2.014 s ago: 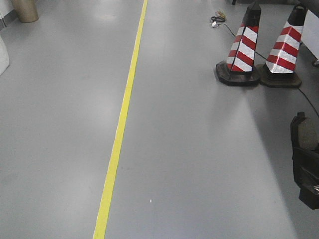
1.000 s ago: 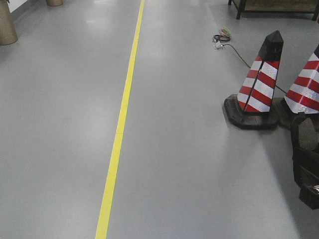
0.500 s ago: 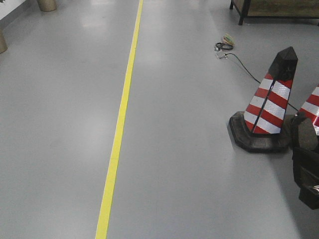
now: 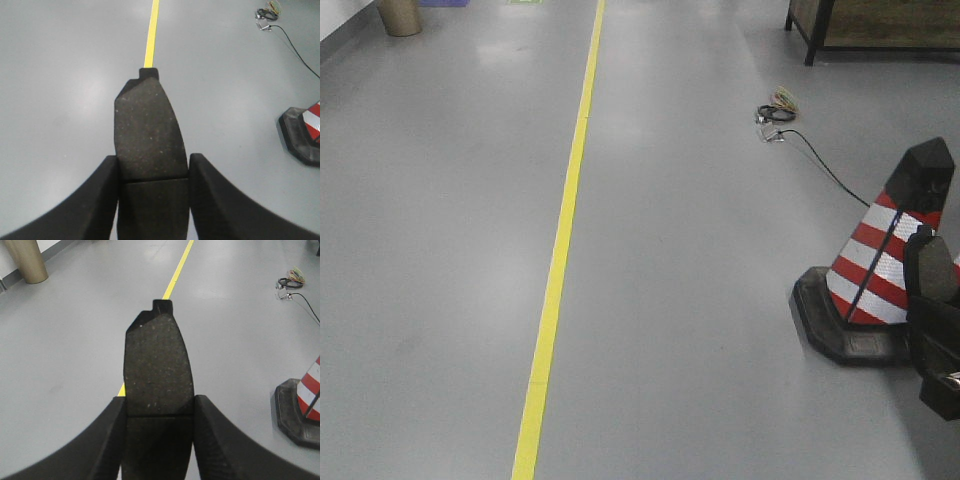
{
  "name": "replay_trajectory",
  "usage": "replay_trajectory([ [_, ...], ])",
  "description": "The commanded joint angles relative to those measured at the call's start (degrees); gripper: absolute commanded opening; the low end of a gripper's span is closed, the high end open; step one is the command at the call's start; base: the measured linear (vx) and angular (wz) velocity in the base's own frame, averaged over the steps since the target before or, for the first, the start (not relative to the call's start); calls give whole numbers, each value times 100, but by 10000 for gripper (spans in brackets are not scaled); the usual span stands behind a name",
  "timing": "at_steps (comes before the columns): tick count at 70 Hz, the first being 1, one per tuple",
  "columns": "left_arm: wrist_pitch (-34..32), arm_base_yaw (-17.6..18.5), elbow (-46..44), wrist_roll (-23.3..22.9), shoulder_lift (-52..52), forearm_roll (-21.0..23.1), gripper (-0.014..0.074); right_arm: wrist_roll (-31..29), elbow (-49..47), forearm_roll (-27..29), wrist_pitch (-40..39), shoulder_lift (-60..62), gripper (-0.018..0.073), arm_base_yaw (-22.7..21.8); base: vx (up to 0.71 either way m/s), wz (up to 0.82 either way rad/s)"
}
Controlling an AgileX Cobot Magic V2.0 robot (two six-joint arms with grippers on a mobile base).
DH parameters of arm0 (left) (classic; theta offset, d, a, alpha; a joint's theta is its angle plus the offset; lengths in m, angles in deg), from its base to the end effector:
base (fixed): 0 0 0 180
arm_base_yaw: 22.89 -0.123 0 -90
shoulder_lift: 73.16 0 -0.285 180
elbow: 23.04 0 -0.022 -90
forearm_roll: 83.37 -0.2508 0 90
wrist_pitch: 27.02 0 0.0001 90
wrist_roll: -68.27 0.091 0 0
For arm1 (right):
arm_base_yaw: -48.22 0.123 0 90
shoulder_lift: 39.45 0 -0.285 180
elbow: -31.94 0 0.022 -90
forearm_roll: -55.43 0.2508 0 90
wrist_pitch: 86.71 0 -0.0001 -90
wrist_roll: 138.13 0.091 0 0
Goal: Move and align brake pads A on conveyor
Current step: 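Drive forward along the yellow floor line past the striped cones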
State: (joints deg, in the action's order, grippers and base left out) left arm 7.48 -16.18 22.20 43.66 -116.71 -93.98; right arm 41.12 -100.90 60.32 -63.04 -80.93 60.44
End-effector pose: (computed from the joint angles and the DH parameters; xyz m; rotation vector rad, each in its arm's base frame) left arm 0.1200 -0.0045 0.2975 -0.2312 2.1301 -0.1183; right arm 0.1174 0.0286 0.3052 -0.1679 1.9577 0.2164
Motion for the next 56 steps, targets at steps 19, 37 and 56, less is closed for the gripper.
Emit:
replay_trajectory([
  [19, -491, 37, -172, -7, 8, -46, 174, -39, -176, 1, -514, -13, -6, -22, 45, 0],
  [37, -491, 37, -172, -7, 8, -46, 174, -39, -176, 1, -520, -13, -6, -22, 42, -8],
  [56, -491, 37, -172, -7, 8, -46, 174, -39, -176, 1, -520, -13, -6, -22, 38, -16],
])
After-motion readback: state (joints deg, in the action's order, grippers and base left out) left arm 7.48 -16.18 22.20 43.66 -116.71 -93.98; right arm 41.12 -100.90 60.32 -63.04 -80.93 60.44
